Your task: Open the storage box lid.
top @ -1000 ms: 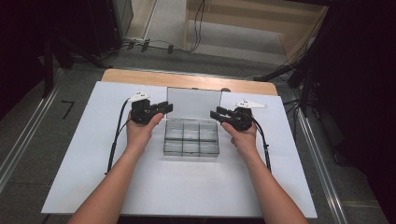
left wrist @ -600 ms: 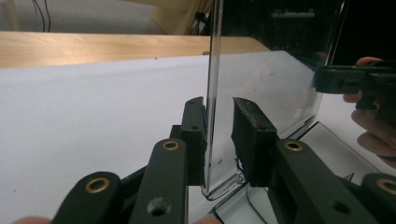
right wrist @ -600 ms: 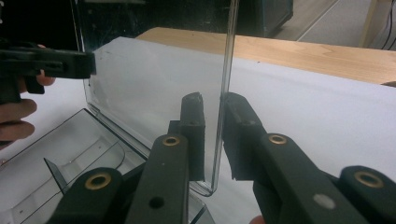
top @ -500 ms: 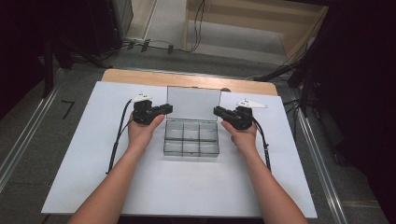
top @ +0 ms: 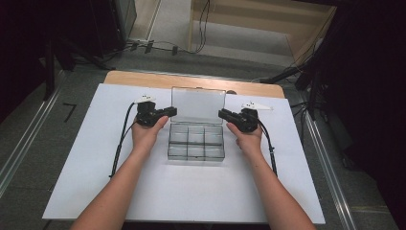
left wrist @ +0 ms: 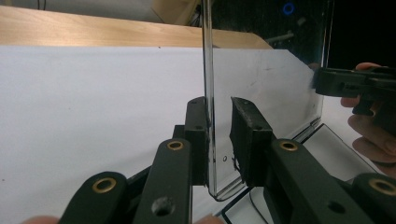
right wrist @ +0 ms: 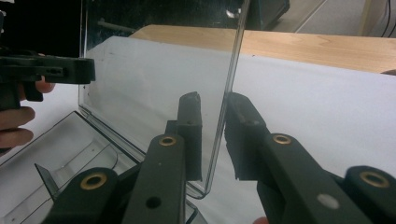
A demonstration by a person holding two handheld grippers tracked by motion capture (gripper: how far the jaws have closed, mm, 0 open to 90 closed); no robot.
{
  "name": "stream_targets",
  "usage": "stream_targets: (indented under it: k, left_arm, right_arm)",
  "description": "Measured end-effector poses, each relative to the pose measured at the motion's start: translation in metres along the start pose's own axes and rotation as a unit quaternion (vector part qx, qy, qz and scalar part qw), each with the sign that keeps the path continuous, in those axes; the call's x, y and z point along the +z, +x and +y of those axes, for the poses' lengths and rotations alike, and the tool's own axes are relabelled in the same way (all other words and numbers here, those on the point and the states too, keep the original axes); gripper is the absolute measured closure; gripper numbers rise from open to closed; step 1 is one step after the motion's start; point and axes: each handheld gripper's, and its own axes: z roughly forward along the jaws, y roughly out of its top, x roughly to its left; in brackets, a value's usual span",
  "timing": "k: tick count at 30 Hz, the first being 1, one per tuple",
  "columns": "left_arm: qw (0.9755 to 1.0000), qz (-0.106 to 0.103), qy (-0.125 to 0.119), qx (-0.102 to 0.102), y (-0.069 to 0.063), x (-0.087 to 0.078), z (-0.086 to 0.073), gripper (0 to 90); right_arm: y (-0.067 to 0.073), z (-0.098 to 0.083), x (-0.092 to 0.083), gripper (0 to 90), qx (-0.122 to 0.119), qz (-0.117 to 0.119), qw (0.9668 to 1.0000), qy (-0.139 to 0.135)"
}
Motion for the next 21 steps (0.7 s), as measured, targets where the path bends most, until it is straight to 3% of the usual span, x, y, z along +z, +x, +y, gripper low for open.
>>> stream_targets:
  k: [7, 21]
  left_arm:
    - [0.9999, -0.003, 0.006, -0.014, 0.0035, 0.0027, -0.0007, 75.2]
    - [0.9993, 0.014, 0.028, -0.018, 0.0057, 0.0079, -0.0026, 69.9]
  right_arm:
    - [-0.0037, -0.0021, 0.0029, 72.6, 0.011, 0.005, 0.9999, 0.004]
    - [-0.0098, -0.0092, 0.0100, 65.1, 0.032, 0.016, 0.9991, 0.021]
